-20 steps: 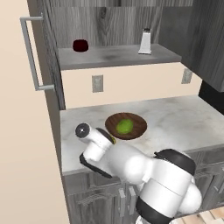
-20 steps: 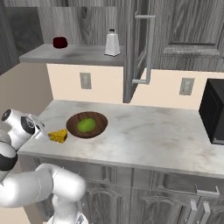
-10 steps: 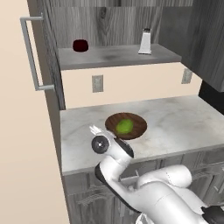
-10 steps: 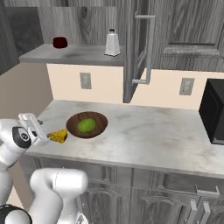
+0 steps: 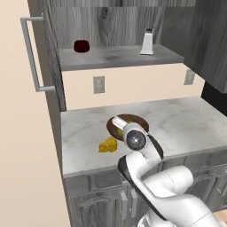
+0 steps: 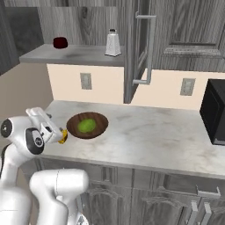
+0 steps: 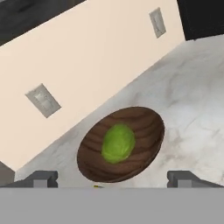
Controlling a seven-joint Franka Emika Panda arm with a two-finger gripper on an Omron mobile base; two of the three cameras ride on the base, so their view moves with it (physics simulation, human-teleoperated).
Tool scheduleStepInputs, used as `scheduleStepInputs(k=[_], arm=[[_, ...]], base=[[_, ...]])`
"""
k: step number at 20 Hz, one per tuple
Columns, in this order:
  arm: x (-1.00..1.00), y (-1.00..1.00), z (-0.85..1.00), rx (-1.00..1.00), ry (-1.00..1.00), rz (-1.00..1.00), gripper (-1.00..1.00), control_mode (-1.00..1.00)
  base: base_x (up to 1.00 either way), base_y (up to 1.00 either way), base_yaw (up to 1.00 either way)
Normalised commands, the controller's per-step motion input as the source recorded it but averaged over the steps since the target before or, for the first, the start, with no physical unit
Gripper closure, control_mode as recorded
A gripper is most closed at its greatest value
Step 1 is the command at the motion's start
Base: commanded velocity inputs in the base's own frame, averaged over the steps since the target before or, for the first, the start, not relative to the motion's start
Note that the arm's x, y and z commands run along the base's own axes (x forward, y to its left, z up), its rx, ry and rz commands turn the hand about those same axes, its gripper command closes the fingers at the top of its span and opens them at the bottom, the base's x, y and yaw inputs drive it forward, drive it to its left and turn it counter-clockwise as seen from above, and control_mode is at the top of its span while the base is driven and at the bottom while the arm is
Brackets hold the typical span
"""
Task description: Pick the cheese from the fridge and the cheese grater from the cabinet and place them next to the salad bowl.
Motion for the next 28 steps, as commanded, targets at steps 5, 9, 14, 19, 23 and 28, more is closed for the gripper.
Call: scheduleStepInputs(k=[5, 9, 14, 19, 23, 28], arm=[[0.0, -0.15, 0.82, -0.39, 0.22, 0.0, -1.0, -1.0], [0.0, -0.16, 0.77, -0.25, 0.22, 0.0, -1.0, -1.0], [-0.19, -0.19, 0.56, -0.26, 0.14, 0.03, -1.0, -1.0], [-0.21, -0.3, 0.32, -0.3, 0.02, 0.16, -1.0, -1.0], [0.0, -0.07, 0.41, -0.13, -0.03, 0.02, -1.0, -1.0], [0.04, -0.03, 0.09, 0.08, -0.1, -0.06, -1.0, -1.0]], base=[[0.0, 0.0, 0.0], [0.0, 0.0, 0.0], [0.0, 0.0, 0.0], [0.0, 0.0, 0.0], [0.0, 0.0, 0.0], [0.0, 0.0, 0.0]])
